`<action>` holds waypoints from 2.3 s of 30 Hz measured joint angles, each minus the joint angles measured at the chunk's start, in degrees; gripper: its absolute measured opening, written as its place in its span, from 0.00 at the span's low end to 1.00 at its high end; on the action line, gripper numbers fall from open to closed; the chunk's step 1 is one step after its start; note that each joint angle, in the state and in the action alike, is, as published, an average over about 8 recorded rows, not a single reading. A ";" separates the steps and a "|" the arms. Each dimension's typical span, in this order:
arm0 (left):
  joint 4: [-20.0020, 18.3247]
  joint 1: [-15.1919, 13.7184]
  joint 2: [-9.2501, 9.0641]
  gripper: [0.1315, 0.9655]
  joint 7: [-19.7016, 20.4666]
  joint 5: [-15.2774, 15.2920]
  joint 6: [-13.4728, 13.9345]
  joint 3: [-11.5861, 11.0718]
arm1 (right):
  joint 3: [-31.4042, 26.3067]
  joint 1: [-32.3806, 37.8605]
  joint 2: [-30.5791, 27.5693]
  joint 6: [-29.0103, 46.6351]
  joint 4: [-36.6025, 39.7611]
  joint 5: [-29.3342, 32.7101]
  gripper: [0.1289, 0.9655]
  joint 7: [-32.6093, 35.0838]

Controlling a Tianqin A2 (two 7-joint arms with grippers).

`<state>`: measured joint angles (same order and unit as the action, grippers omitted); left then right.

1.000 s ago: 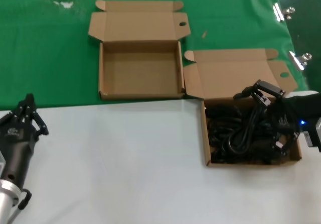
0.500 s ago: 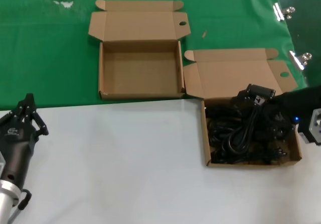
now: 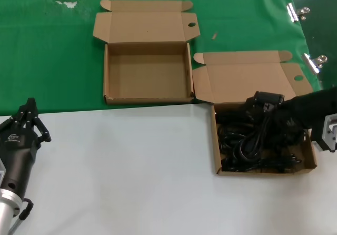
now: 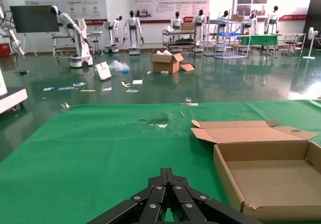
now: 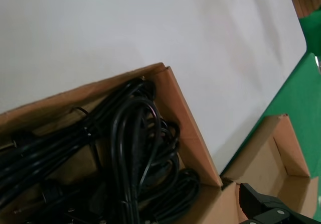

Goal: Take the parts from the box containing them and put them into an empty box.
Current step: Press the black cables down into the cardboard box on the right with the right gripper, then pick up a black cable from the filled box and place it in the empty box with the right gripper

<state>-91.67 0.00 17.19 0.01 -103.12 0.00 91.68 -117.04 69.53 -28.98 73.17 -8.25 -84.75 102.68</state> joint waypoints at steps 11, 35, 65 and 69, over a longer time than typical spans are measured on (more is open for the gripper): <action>0.00 0.00 0.00 0.01 0.00 0.00 0.00 0.00 | 0.42 -1.88 -0.98 0.09 -0.21 0.70 0.85 1.43; 0.00 0.00 0.00 0.01 0.00 0.00 0.00 0.00 | 1.43 -0.43 -1.47 -1.06 2.32 1.75 0.33 2.52; 0.00 0.00 0.00 0.01 0.02 0.01 0.00 0.00 | 5.83 -13.63 -9.31 2.19 -31.10 -5.81 0.05 -32.62; 0.00 0.00 0.00 0.01 0.02 0.01 0.00 0.00 | 5.98 -16.69 -10.04 -1.19 -39.19 -6.40 0.05 -44.06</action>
<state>-91.67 0.00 17.19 0.03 -103.11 0.00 91.68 -111.06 52.84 -39.03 71.98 -47.44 -91.16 58.62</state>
